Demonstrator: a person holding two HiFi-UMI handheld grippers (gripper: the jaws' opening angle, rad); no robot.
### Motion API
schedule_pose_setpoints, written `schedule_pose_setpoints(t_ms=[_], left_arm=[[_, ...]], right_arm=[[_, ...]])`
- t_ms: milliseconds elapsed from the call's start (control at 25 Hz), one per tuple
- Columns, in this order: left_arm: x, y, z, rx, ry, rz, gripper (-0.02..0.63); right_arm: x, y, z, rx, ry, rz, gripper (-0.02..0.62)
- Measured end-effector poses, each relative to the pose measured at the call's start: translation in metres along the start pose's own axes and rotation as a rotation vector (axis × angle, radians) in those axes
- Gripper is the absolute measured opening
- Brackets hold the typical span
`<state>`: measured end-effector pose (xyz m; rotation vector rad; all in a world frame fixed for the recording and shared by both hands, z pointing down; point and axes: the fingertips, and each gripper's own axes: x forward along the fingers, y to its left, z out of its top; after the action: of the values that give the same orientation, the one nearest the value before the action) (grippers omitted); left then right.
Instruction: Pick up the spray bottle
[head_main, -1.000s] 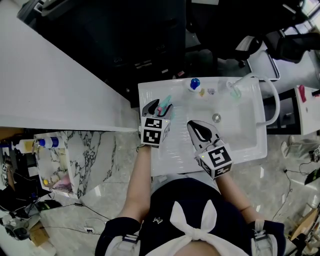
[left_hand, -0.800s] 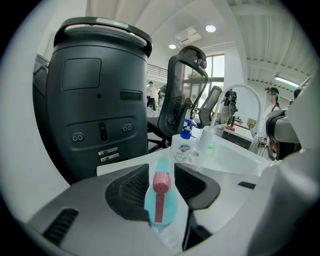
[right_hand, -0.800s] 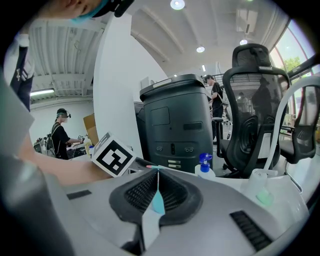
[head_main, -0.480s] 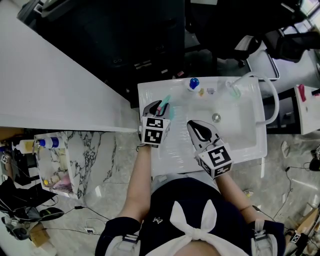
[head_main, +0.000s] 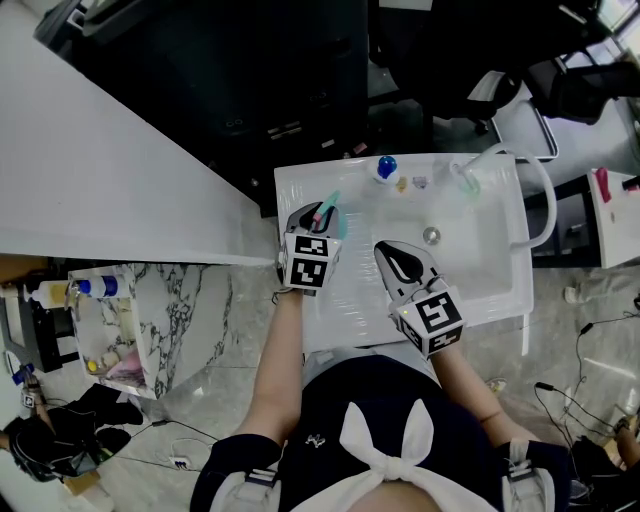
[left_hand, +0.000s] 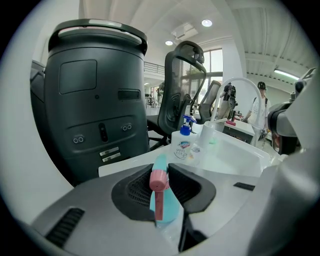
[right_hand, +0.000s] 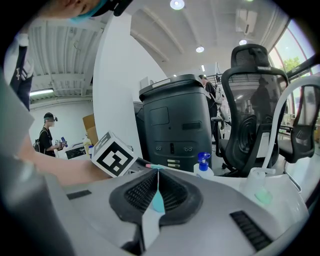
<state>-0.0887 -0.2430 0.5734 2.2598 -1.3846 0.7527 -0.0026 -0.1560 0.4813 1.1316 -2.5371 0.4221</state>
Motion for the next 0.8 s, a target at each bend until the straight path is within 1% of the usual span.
schedule_pose_setpoints(t_ms=[240,400,800], left_arm=[[0.0016,0.0005,0.0015,0.013,-0.003,0.005,0.099],[0.0012,-0.0016,-0.0014,0.004,0.02,0.002,0.095],[-0.001,-0.0004,0.0011,0.002,0.007,0.01,0.086]], right_arm=[[0.0003,-0.0001,-0.0004,0.002,-0.001,0.003,0.028],[-0.0003,-0.0014,-0.0001,0.001,-0.003,0.003,0.028],[-0.002,-0.0008,0.001,0.003,-0.005,0.0,0.028]])
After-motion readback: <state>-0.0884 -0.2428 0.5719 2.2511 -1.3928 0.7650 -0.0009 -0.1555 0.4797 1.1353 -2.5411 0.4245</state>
